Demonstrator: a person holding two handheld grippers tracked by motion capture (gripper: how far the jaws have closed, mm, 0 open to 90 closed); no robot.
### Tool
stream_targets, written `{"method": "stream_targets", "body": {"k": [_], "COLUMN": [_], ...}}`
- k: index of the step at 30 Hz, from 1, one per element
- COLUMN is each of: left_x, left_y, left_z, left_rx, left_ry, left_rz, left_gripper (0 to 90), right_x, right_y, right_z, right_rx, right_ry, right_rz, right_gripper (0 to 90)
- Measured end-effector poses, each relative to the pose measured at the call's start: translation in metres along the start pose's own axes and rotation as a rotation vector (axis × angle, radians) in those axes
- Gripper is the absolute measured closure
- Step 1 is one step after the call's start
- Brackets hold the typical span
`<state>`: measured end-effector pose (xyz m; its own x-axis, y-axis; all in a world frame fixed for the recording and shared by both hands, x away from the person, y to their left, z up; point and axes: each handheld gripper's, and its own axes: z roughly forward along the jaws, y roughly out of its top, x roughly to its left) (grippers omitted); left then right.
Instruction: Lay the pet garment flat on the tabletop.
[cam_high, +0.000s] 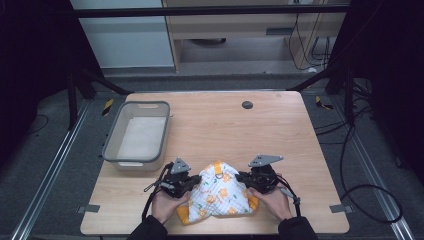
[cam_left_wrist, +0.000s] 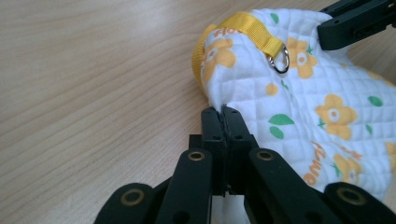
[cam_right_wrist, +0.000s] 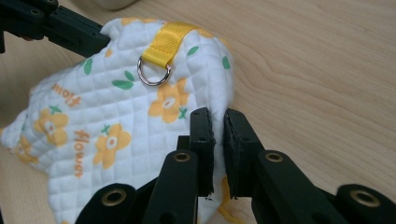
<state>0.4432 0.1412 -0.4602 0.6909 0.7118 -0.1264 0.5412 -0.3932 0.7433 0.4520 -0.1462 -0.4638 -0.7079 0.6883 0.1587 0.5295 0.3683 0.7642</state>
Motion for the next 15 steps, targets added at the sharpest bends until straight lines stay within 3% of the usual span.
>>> {"method": "stream_targets", "body": {"k": [9,15], "left_x": [-0.006,-0.008], "left_y": [0.015,0.033], "left_z": [-0.024,-0.037], "left_rx": [-0.084,-0.151], "left_ry": [-0.010,0.017], "left_rz": [0.017,0.047], "left_gripper": [89.6,89.6], "right_x": [0.006,0.006], "right_y": [0.011,0.022], "right_z": [-0.021,-0.034], "right_rx": [-0.084,-0.156], "right_ry": [0.004,-0.023], "right_rz": [-0.016,-0.028], "right_gripper": [82.7,82.7]}}
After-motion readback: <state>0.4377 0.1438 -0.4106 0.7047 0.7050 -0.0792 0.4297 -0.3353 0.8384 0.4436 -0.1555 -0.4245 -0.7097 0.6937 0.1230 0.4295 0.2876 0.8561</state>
